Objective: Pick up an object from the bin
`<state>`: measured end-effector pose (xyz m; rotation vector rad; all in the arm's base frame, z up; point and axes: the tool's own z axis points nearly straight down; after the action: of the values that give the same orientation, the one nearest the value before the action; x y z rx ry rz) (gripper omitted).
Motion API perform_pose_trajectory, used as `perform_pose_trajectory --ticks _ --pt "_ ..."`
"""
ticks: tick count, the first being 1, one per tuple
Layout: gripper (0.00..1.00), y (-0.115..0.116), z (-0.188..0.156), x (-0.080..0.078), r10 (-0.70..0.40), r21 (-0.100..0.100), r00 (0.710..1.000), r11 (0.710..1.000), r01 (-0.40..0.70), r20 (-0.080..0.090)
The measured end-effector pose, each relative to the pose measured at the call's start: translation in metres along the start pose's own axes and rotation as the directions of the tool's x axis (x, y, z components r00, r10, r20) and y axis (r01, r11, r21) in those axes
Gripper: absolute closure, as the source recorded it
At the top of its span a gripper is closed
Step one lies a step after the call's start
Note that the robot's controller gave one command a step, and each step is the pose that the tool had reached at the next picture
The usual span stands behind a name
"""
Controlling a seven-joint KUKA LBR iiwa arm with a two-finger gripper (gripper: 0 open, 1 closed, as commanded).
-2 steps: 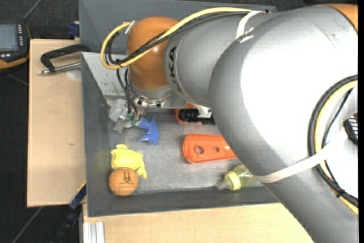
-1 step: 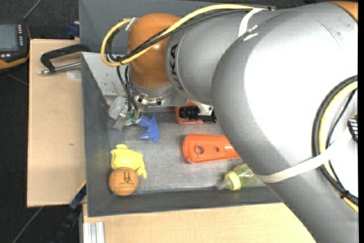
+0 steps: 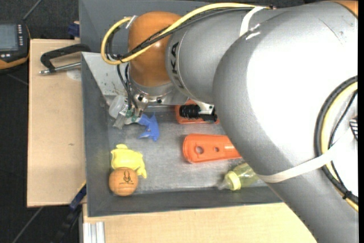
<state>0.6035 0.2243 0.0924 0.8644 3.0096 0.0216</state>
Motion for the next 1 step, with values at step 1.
perform_pose_trajectory --ticks 1 --pt "1.00 0.0027 -0.0775 -0.0010 -0.002 -0.006 1.000 1.000 0.002 0.003"
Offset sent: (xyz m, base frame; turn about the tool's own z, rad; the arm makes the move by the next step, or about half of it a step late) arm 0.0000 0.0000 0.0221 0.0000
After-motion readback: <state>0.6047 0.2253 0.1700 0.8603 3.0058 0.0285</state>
